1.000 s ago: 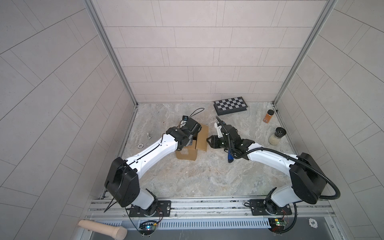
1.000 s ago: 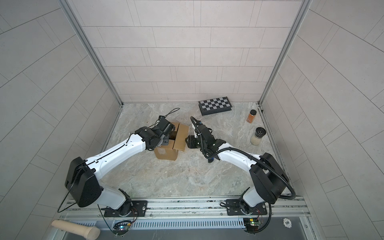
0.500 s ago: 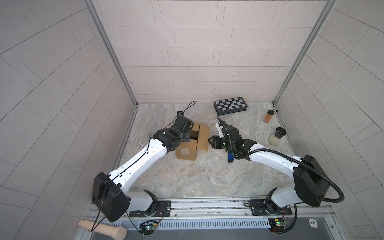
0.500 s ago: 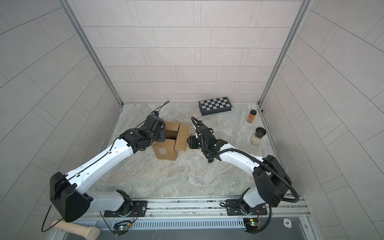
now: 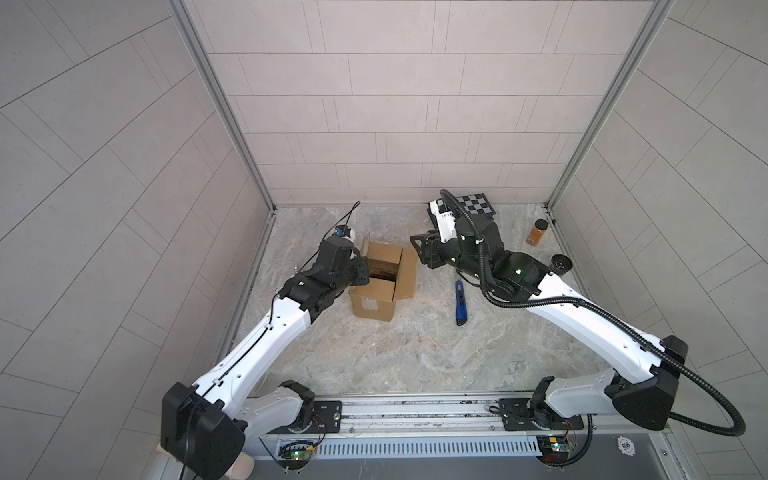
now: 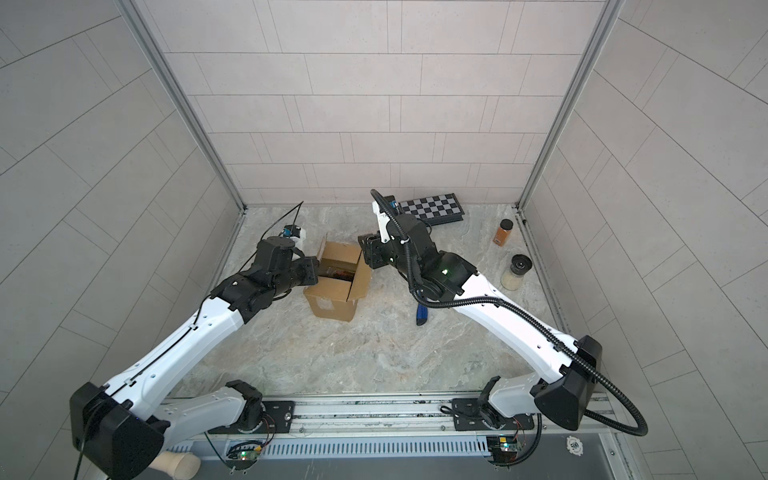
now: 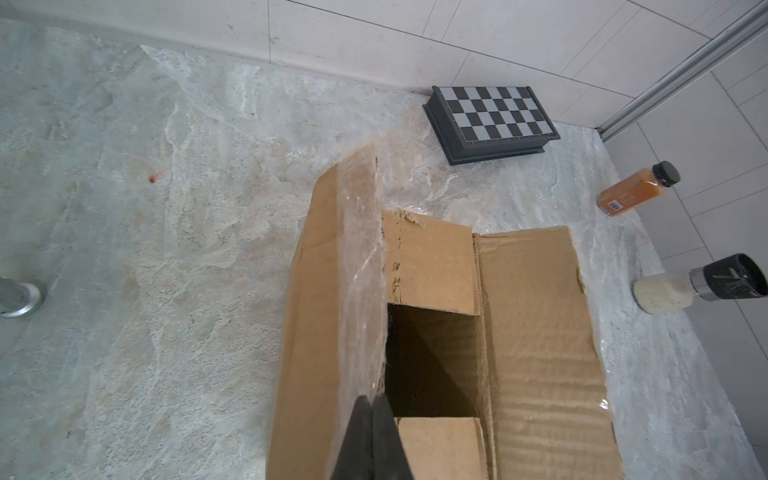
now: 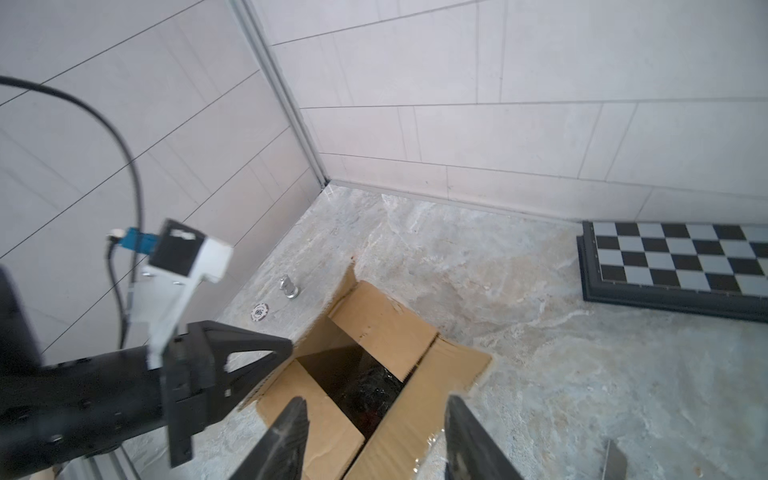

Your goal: Unpack the express box

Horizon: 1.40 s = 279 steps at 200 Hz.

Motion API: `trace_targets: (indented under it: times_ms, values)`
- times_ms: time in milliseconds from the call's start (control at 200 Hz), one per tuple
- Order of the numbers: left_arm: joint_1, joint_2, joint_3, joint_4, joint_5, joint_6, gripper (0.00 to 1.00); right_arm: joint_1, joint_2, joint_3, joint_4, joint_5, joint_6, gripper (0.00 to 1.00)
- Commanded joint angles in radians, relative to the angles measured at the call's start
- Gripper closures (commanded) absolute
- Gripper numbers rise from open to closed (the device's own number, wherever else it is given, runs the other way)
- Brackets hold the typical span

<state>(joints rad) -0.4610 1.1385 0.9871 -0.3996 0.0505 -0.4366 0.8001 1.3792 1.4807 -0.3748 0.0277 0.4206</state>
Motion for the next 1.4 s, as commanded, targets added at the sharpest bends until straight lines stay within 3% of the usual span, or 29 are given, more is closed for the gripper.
trace_targets:
  times_ms: [0, 155, 436, 626, 726, 776, 911, 1116, 1392]
  values:
    - [0.006, -0.016, -0.02, 0.048, 0.056, -0.006, 1.0, 0.034, 0.116, 0.091, -0.161, 0.02, -0.083, 0.44]
    - [0.051, -0.047, -0.067, 0.109, 0.15, -0.043, 1.0, 0.036, 0.207, 0.076, -0.138, -0.028, -0.074, 0.45]
    - [0.241, -0.108, -0.2, 0.225, 0.357, -0.134, 1.0, 0.014, 0.286, -0.015, -0.097, -0.005, -0.062, 0.45]
    - [0.318, -0.106, -0.213, 0.172, 0.344, -0.151, 0.99, 0.011, 0.307, -0.059, -0.077, 0.008, -0.045, 0.45]
    - [0.322, -0.111, -0.185, 0.107, 0.3, -0.128, 0.82, 0.011, 0.306, -0.08, -0.058, 0.006, -0.025, 0.45]
    - [0.321, -0.121, -0.168, 0.082, 0.281, -0.122, 0.56, 0.012, 0.302, -0.089, -0.049, 0.006, -0.016, 0.46]
    - [0.317, -0.146, -0.126, 0.054, 0.28, -0.11, 0.13, 0.013, 0.298, -0.102, -0.032, 0.005, 0.001, 0.45]
    - [0.175, -0.12, 0.011, -0.101, 0.089, -0.029, 0.03, 0.017, 0.312, -0.105, -0.029, 0.0, 0.024, 0.45]
    - [-0.001, 0.005, 0.113, -0.189, -0.108, 0.005, 0.0, 0.017, 0.314, -0.131, 0.013, -0.026, 0.049, 0.46]
